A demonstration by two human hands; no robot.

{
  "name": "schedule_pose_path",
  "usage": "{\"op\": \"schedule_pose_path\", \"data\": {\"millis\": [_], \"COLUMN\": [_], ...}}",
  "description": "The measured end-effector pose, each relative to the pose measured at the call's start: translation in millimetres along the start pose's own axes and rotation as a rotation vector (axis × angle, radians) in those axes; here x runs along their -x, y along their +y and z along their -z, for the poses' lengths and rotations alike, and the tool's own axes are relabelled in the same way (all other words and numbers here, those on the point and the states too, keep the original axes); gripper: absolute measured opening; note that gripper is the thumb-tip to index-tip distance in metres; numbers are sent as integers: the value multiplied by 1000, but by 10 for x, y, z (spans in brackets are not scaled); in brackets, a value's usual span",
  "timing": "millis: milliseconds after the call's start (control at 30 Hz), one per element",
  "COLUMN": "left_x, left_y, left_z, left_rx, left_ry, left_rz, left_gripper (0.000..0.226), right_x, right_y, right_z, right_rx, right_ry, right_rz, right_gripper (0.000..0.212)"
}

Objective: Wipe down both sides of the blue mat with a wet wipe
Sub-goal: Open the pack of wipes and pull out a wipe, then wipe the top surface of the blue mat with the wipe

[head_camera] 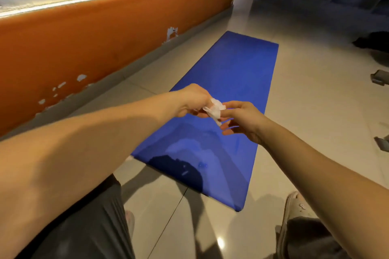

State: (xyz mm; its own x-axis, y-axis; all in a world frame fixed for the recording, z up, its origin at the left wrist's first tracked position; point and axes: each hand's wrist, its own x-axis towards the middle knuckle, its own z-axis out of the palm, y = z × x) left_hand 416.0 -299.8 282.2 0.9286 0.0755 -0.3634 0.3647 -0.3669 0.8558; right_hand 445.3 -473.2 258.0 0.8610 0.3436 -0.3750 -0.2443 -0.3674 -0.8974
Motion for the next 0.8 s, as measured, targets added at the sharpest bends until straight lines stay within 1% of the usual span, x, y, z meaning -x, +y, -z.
{"op": "schedule_pose_path", "data": {"millis": [133,233,300,367,500,633,700,767,800], "left_x": [-51,-110,-132,-135,-175,-174,-193,-205,-196], "left_y": [-68,-214,-324,-459,-852,-1333,-1584,-1808,-1907], "left_z": [58,0,-44,-91,-176,-380,-535,-676,-743], "left_rx": [77,219,240,214,134,186,76,-100,-161], "left_ry": [122,154,178,218,358,405,425,461,490], "left_rz": [57,113,133,166,258,432,507,570,603], "left_gripper": [6,21,23,21,20,21,19,21,22], "right_x": [-207,-355,-454,-519,-648,-871,-1059,-1314,-1434], "right_y": [19,32,47,81,177,326,540,846,1010], "right_z": [-121,-128,-141,-173,-279,-438,-525,-573,-568], "right_rx": [61,76,84,144,294,499,655,1015,1215], "right_ry": [11,-16,-50,-140,-407,-538,-600,-684,-702], "right_rz": [103,100,83,43,-26,31,92,236,316], "right_gripper": [10,4,6,7,19,20,18,22,28]}}
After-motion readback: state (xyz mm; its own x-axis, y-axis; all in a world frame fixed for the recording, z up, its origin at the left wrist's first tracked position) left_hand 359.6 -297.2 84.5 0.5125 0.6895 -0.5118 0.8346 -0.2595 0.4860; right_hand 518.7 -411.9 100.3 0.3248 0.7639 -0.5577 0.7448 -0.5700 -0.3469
